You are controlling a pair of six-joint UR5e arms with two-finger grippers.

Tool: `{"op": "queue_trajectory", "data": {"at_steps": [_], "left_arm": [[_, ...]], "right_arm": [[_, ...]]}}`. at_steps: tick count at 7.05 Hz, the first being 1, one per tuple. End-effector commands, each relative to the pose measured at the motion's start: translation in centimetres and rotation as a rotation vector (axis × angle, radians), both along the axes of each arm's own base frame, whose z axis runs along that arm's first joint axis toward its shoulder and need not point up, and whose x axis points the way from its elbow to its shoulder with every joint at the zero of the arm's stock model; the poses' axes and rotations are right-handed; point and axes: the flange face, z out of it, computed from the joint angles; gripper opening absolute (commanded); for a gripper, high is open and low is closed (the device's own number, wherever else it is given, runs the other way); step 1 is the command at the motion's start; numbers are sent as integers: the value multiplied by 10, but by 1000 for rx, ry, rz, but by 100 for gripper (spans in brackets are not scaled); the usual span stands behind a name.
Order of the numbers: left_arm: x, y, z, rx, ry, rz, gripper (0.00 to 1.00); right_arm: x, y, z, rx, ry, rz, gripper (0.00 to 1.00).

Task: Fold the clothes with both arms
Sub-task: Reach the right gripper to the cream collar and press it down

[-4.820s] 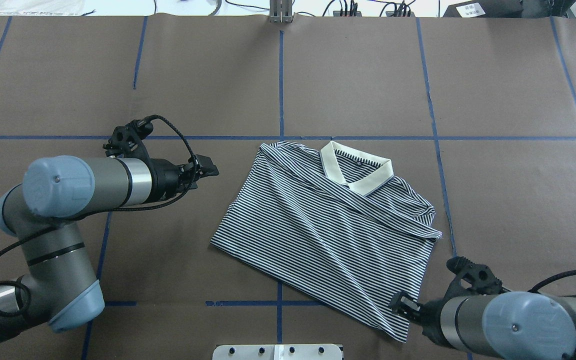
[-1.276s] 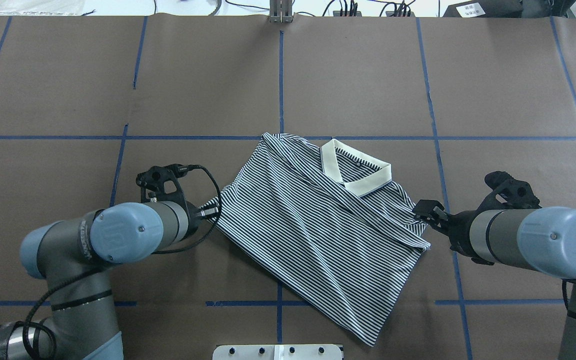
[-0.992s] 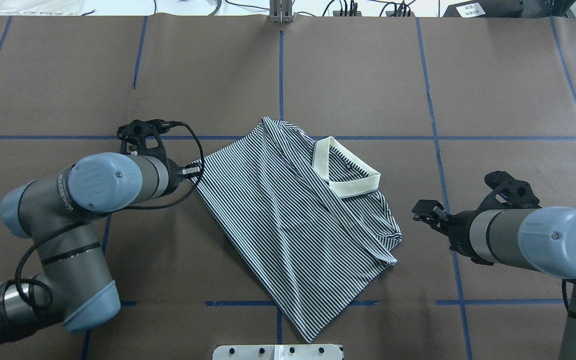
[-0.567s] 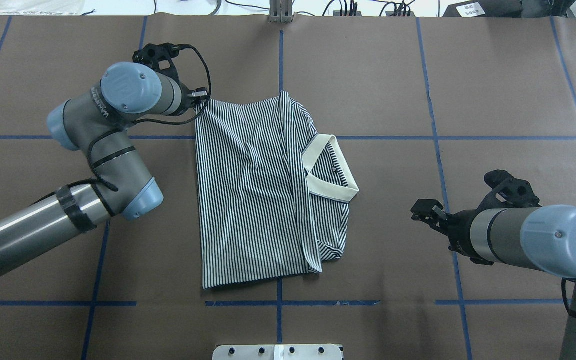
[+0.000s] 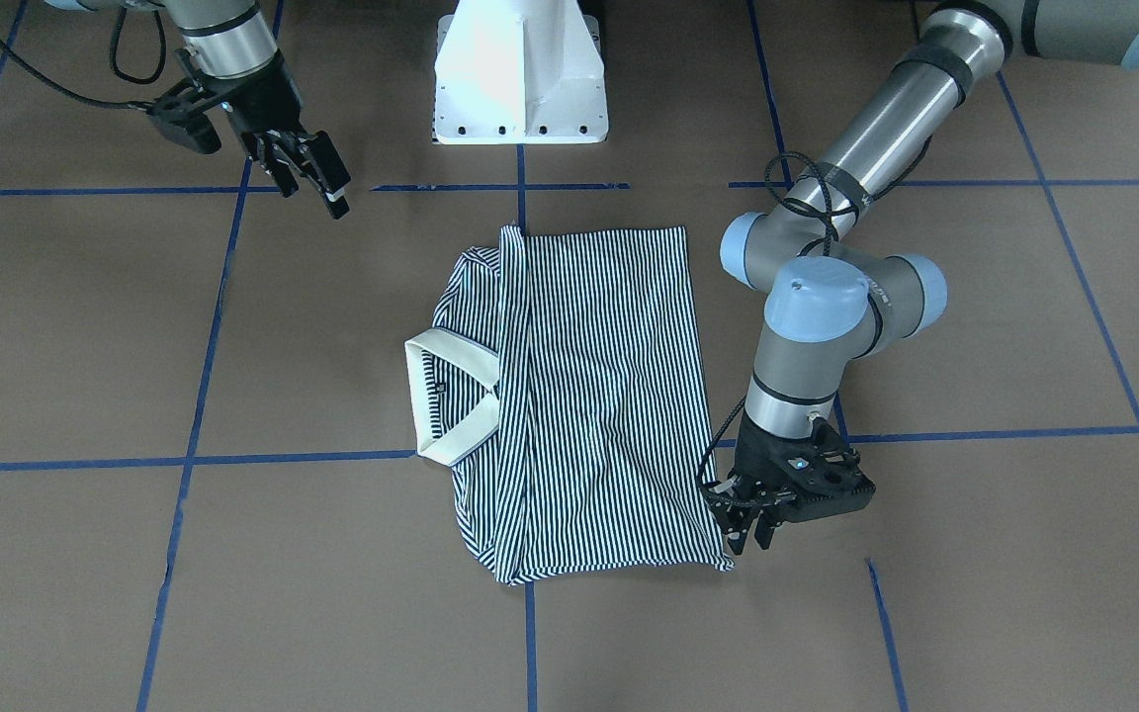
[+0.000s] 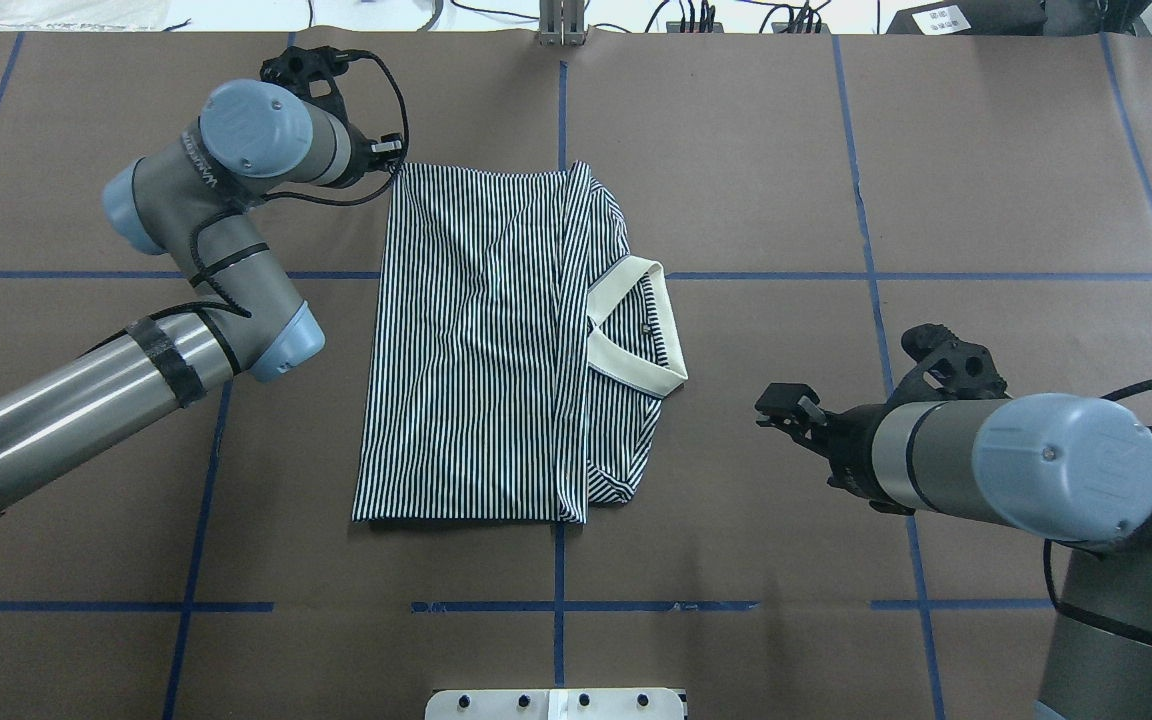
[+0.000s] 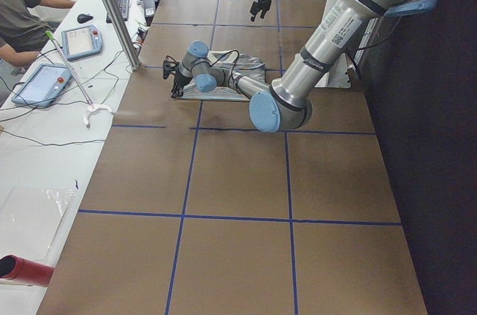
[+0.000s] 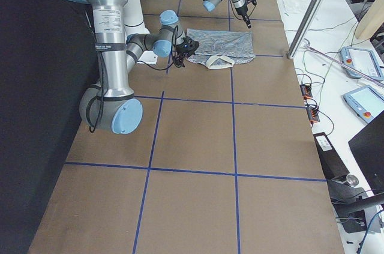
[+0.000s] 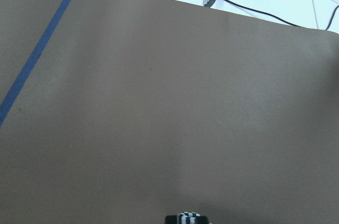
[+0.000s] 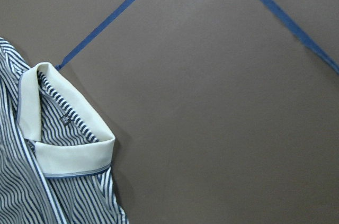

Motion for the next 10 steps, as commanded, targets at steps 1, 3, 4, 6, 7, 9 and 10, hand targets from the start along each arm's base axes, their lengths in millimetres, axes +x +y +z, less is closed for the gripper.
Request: {"op": "queue_trajectory", "data": {"at_steps": [1, 3, 4, 6, 7, 9, 10], "left_arm": [[-47, 57, 12, 9, 76, 69, 47], [-70, 82, 24, 15, 81, 71, 47], [-71, 82, 25, 12, 82, 69, 48], [-70, 83, 24, 10, 84, 69, 49], [-70, 83, 24, 2, 90, 63, 50], [-66, 88, 20, -14, 111, 56, 50], [-65, 89, 18, -13, 114, 57, 50]], "right_arm": [[-81, -10, -40, -7, 21, -48, 100], [-151, -2, -86, 133, 141, -239, 100], [-160, 4, -84, 215, 169, -369, 100], [-187, -2, -87, 286, 278, -532, 100], [-193, -1, -84, 327, 315, -633, 100], [-230, -11, -92, 309, 344, -665, 100], [-234, -13, -91, 305, 349, -669, 100]]}}
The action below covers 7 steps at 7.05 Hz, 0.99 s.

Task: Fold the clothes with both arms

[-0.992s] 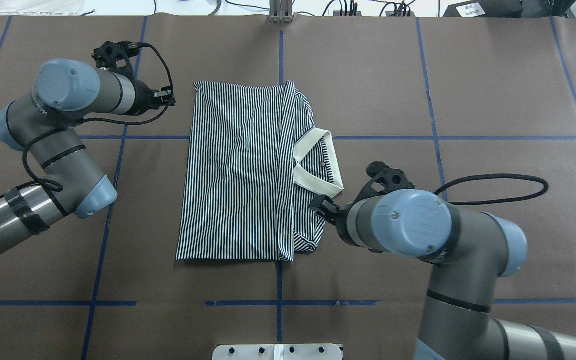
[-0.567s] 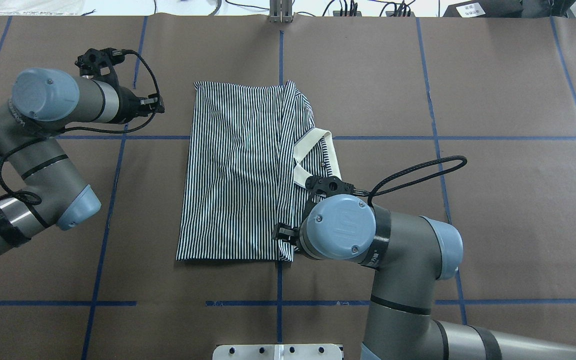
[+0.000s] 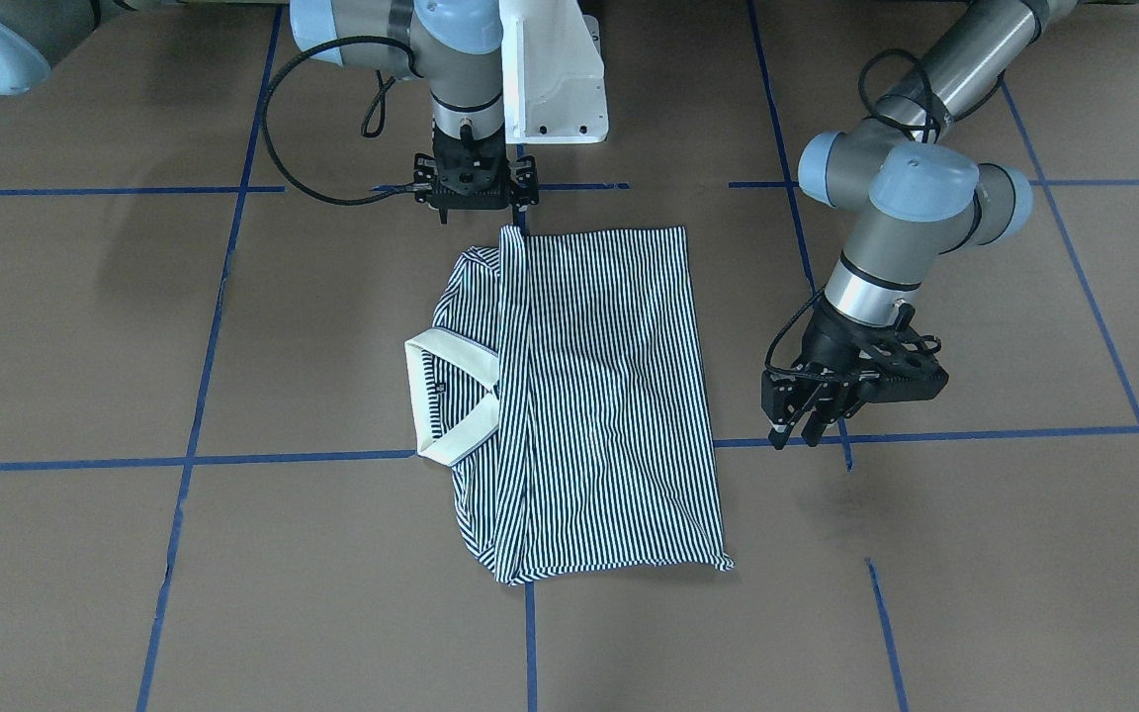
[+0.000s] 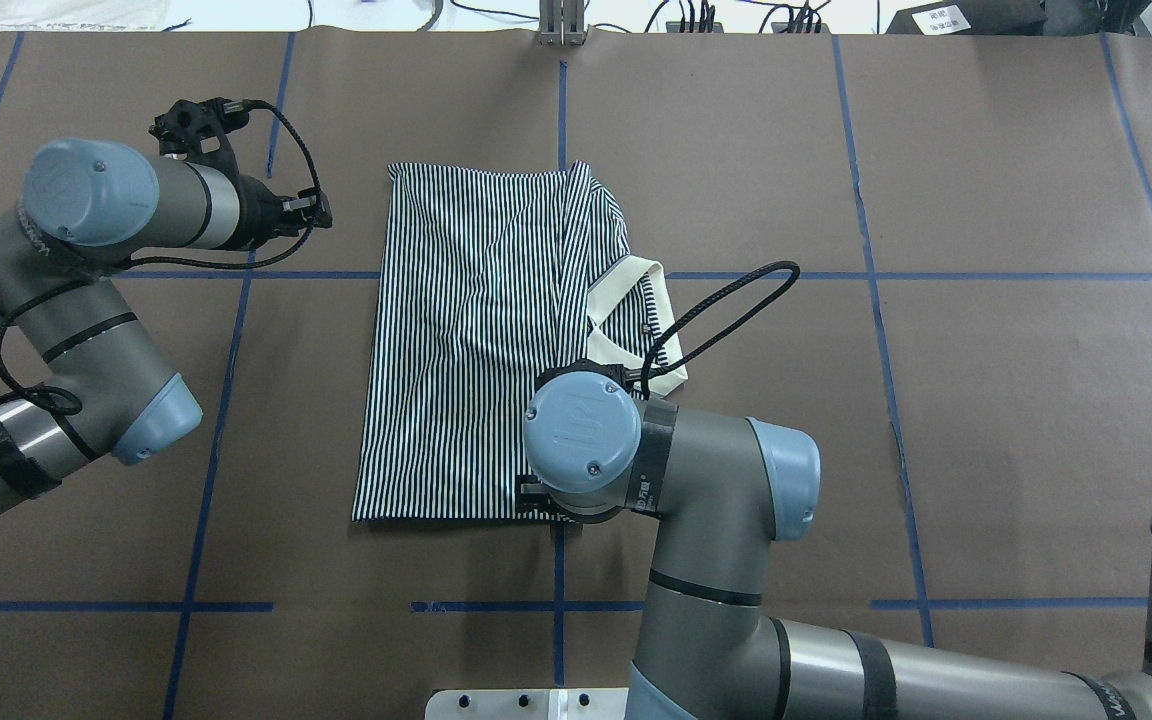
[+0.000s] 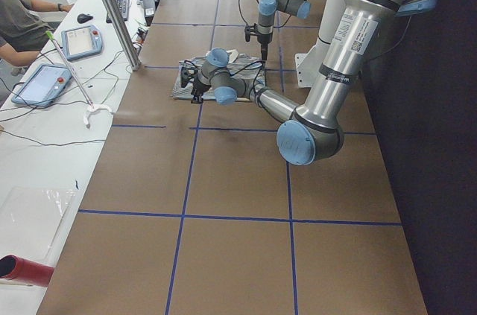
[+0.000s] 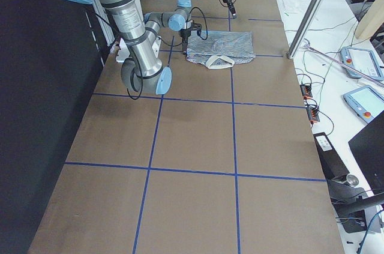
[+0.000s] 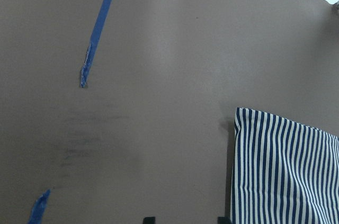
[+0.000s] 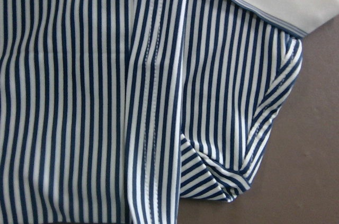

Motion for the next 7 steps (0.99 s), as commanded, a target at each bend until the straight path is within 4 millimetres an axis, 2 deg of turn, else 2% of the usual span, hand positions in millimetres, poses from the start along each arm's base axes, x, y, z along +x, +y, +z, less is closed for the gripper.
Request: {"op": "queue_trajectory", "data": {"at_steps": [1, 3, 4, 5, 6, 7], "left_arm": [[3, 2, -2, -4, 6, 1, 50], [4, 4, -1, -5, 5, 4, 50], [4, 4, -1, -4, 4, 5, 50], [4, 4, -1, -4, 4, 5, 50], [4, 4, -1, -5, 5, 4, 50], [4, 5, -4, 0, 10, 8, 50]], "right_arm": [[-16, -5, 0, -10, 23, -15, 100], [-36, -11, 3, -23, 60, -18, 100], [-35, -11, 6, -28, 83, -23, 100], [-27, -15, 6, -23, 99, -42, 100], [-19, -23, 13, -41, 102, -45, 100], [-4, -19, 37, -46, 115, -43, 100]]}}
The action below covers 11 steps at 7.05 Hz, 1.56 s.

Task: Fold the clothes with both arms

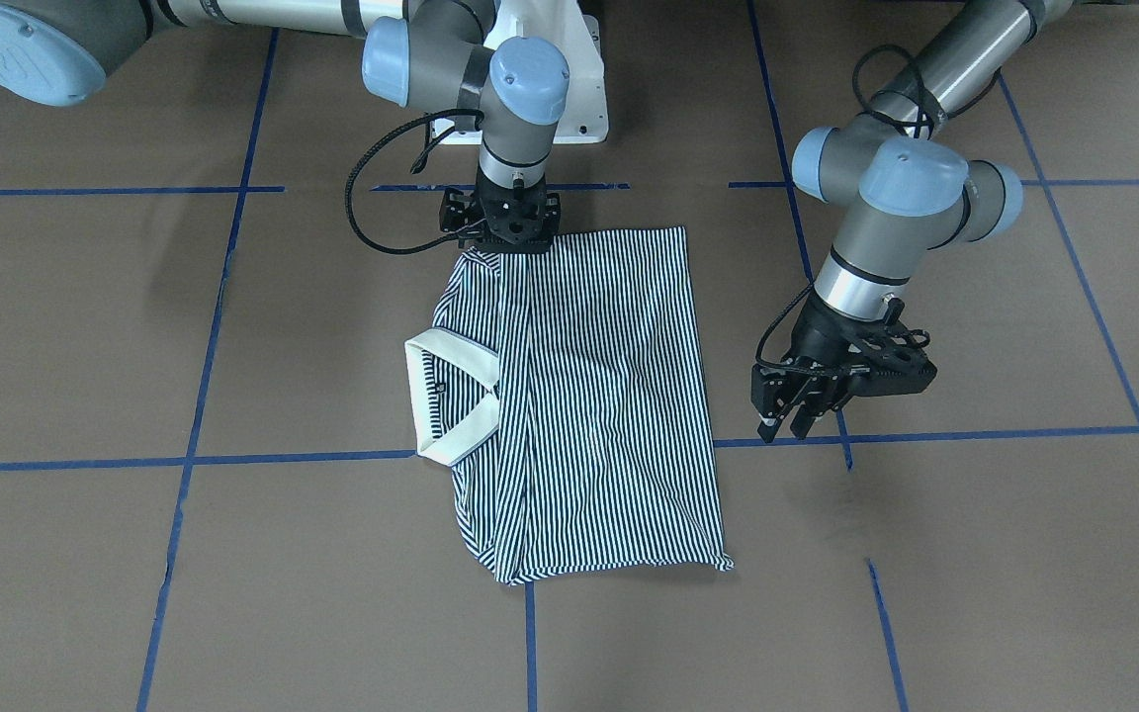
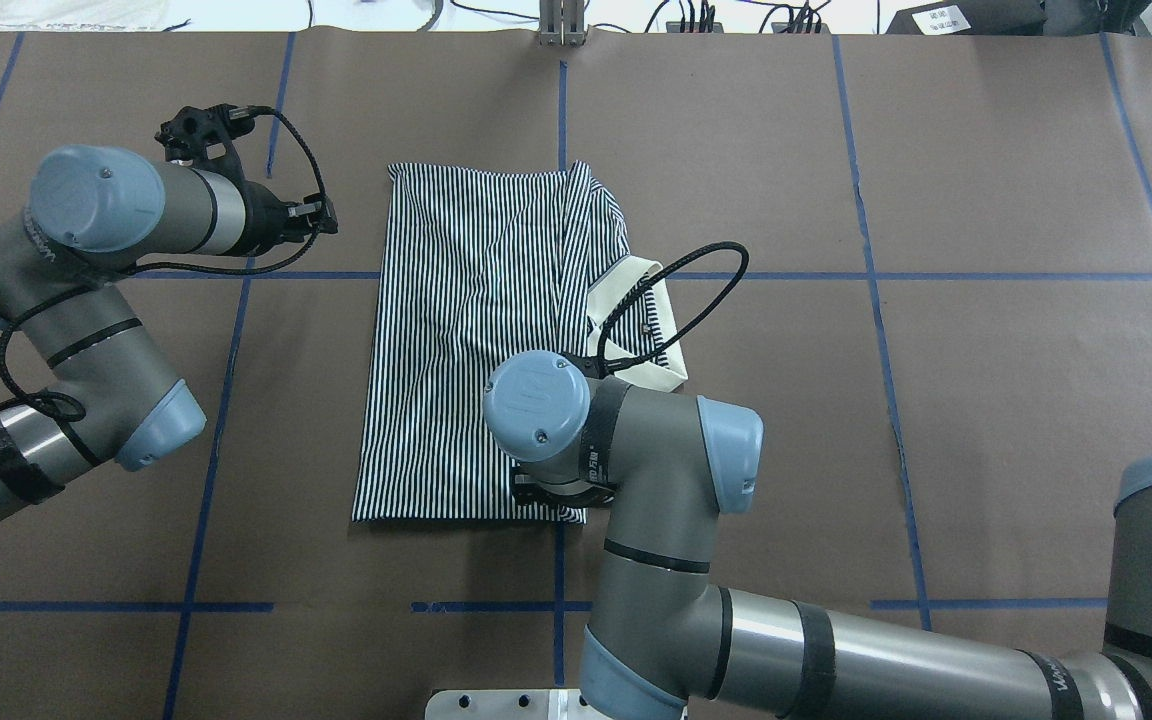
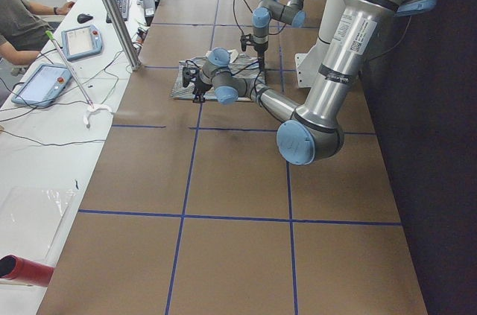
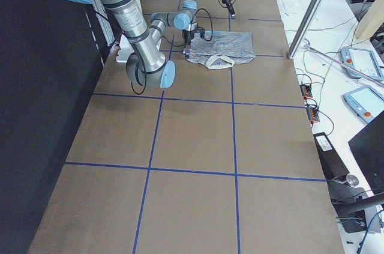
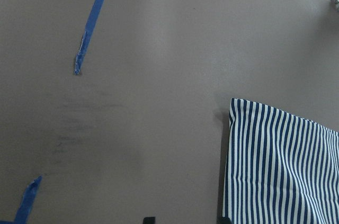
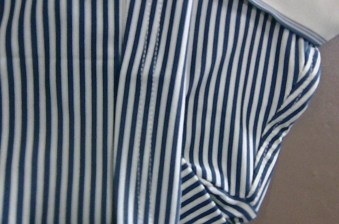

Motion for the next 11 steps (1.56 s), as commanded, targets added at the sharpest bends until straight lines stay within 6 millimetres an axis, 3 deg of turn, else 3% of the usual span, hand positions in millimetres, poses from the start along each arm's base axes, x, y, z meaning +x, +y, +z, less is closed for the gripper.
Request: {"op": "queue_trajectory", "data": {"at_steps": [1, 2, 3, 5, 6, 8, 10, 11], "left_arm": [[0, 1, -1, -1, 5, 9, 50], [0, 1, -1, -1, 5, 9, 50], [-1, 2, -4, 3, 9, 9, 50], [-2, 4, -11, 2, 9, 10, 50], [-3, 5, -14, -2, 6, 10, 50], [-4, 5, -15, -2, 6, 10, 50], [-4, 5, -15, -2, 6, 10, 50], [-4, 5, -15, -2, 6, 10, 50]], "right_arm": [[56, 8, 43, 1, 1, -7, 100], [108, 12, 55, 22, 12, -49, 100], [123, 10, 56, 45, 34, -88, 100], [122, 1, 39, 59, -1, -58, 100], [116, -17, 25, 68, -22, -33, 100], [57, -57, -20, 74, -63, 6, 100], [12, -79, -37, 56, -69, 38, 100], [6, -82, -32, 56, -52, 27, 100]]}}
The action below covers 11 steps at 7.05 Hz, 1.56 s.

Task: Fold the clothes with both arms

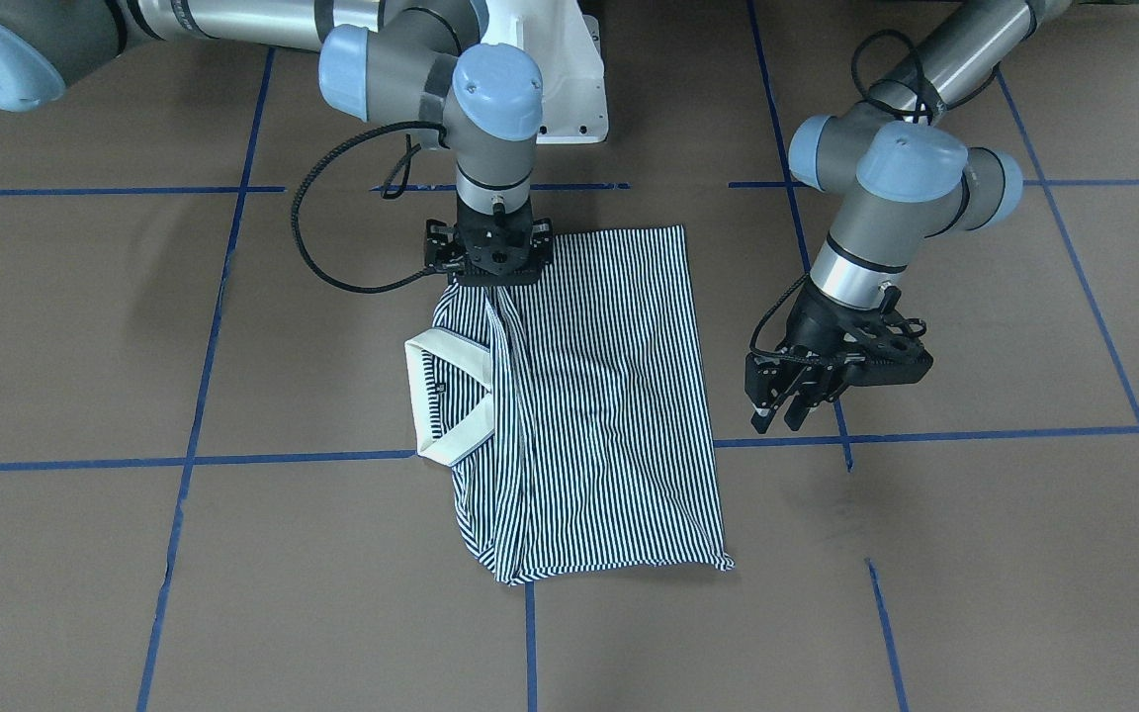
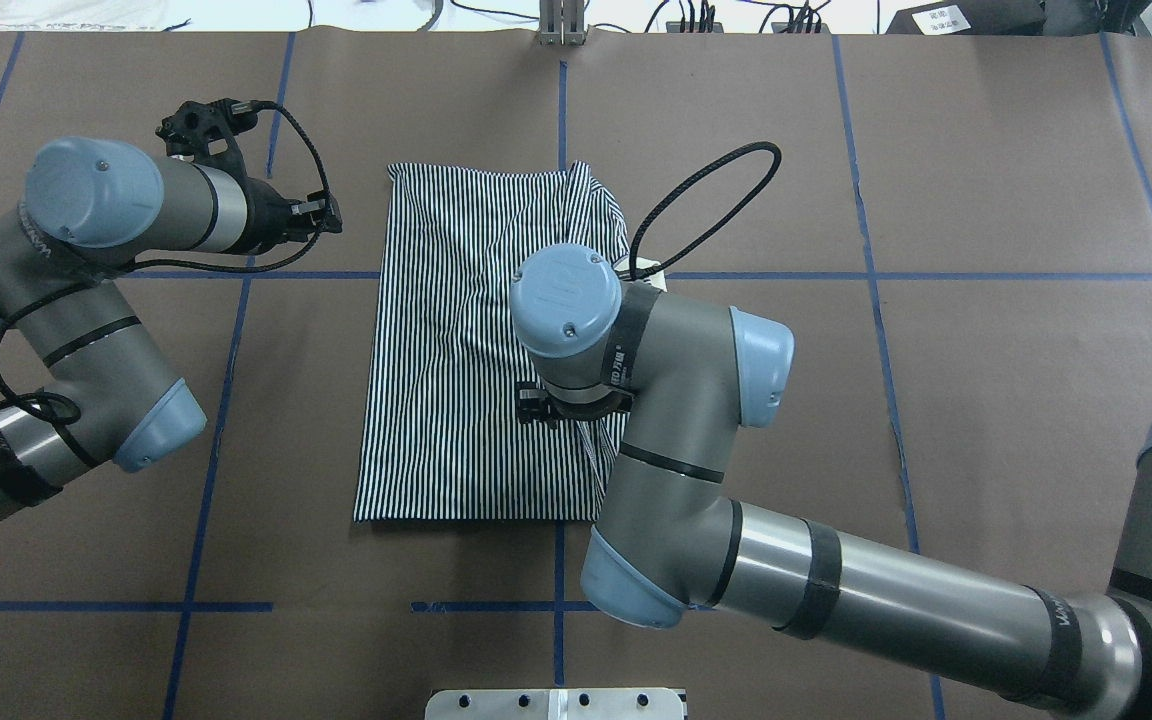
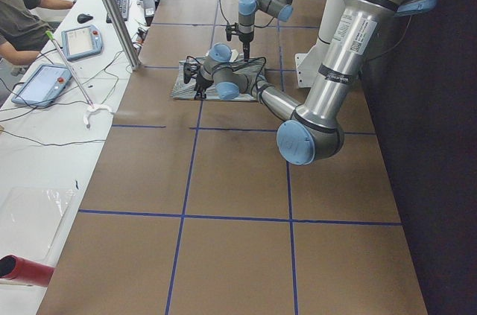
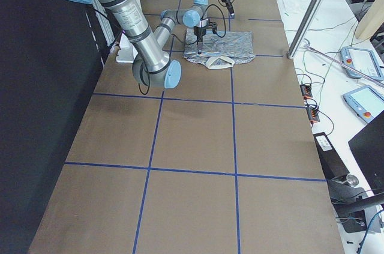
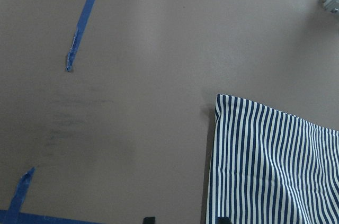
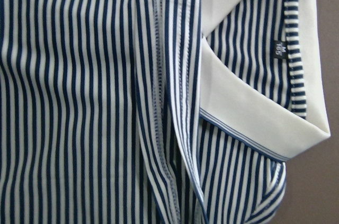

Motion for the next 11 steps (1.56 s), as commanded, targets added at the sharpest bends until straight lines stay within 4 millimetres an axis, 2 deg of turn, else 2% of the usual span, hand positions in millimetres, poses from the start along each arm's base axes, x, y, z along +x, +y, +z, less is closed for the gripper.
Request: {"op": "queue_trajectory", "data": {"at_steps": [1, 3, 5, 6, 7, 8, 9, 11], "left_arm": [[0, 0, -1, 0, 0, 0, 50], [-1, 1, 4, -4, -4, 0, 50], [-6, 6, 6, -8, 0, -3, 51], [-7, 8, 8, -11, 1, 4, 51], [-6, 9, 7, -15, 7, 16, 51], [-6, 9, 8, -16, 6, 16, 51], [-7, 10, 8, -16, 6, 16, 51], [-8, 11, 5, -13, 13, 16, 51]], "right_arm": [[-19, -10, 5, -6, 28, -5, 100], [-15, -15, 18, 4, 49, -30, 100], [-11, -20, 40, 9, 77, -45, 100], [-2, -29, 54, -2, 89, -37, 100], [24, -50, 59, 10, 86, -55, 100], [64, -59, 82, 16, 91, -85, 100], [91, -52, 127, 37, 127, -121, 100], [85, -59, 80, 63, 72, -106, 100]]}}
